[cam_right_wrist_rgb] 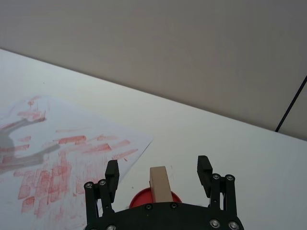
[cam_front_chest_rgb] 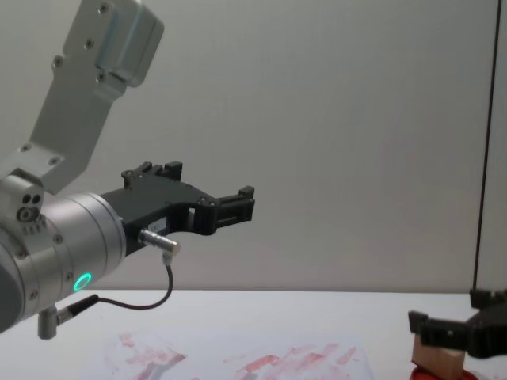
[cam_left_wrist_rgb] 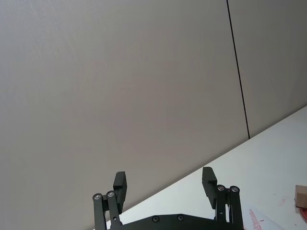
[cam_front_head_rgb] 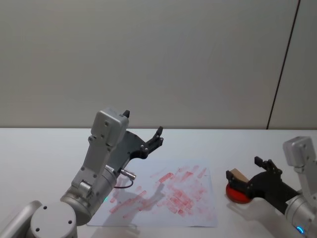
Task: Use the one hand to pick up the stamp and affix it onto the A4 paper.
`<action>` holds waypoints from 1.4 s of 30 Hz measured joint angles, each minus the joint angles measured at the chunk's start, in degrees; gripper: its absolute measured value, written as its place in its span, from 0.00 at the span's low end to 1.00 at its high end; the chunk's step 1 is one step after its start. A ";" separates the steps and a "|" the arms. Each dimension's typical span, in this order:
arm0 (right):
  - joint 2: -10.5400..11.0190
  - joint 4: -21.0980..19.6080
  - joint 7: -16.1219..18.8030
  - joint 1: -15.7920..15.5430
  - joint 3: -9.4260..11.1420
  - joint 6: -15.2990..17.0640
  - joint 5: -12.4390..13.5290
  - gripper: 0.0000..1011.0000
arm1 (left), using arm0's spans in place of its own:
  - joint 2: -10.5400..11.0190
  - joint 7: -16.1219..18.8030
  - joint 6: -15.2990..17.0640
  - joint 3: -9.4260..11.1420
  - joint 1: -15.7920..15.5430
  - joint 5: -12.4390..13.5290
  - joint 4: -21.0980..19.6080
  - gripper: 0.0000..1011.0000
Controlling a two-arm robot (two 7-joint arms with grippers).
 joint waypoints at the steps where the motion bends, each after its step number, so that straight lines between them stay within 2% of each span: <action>1: -0.07 0.34 0.17 0.16 -0.04 0.11 -0.15 0.99 | 0.00 0.00 0.00 0.00 0.00 0.00 0.00 0.99; 10: -0.81 4.15 1.71 1.92 -0.49 1.02 -1.73 0.99 | 0.00 0.00 0.00 0.00 0.00 0.00 0.00 0.99; 14: -1.03 5.35 2.14 2.47 -0.62 1.39 -2.19 0.92 | 0.00 0.00 0.00 0.00 0.00 0.00 0.00 0.99; 17: -1.21 6.28 2.52 2.93 -0.72 1.73 -2.47 0.85 | 0.00 0.00 0.00 0.00 0.00 0.00 0.00 0.99; 20: -1.34 6.84 2.73 3.22 -0.79 1.85 -2.60 0.73 | 0.00 0.00 0.00 0.00 0.00 0.00 0.00 0.99; 25: -1.55 7.61 2.87 3.65 -0.84 1.86 -2.68 0.63 | 0.00 0.00 0.00 0.00 0.00 0.00 0.00 0.99; 27: -1.69 7.99 2.88 3.90 -0.86 1.79 -2.70 0.53 | 0.00 0.00 0.00 0.00 0.00 0.00 0.00 0.99; 29: -1.76 8.20 2.88 4.07 -0.87 1.73 -2.70 0.49 | 0.00 0.00 0.00 0.00 0.00 0.00 0.00 0.99; 32: -1.93 8.60 2.88 4.39 -0.89 1.61 -2.71 0.35 | 0.00 0.00 0.00 0.00 0.00 0.00 0.00 0.99; 33: -1.97 8.69 2.88 4.47 -0.89 1.58 -2.71 0.35 | 0.00 0.00 0.00 0.00 0.00 0.00 0.00 0.99; 36: -2.10 8.98 2.88 4.74 -0.91 1.36 -2.70 0.25 | 0.00 0.00 0.00 0.00 0.00 0.00 0.00 0.99; 38: -2.21 9.10 2.88 4.93 -0.93 1.10 -2.69 0.22 | 0.00 0.00 0.00 0.00 0.00 0.00 0.00 0.99; 42: -2.34 9.05 2.98 5.14 -0.99 0.61 -2.63 0.21 | 0.00 0.00 0.00 0.00 0.00 0.00 0.00 0.99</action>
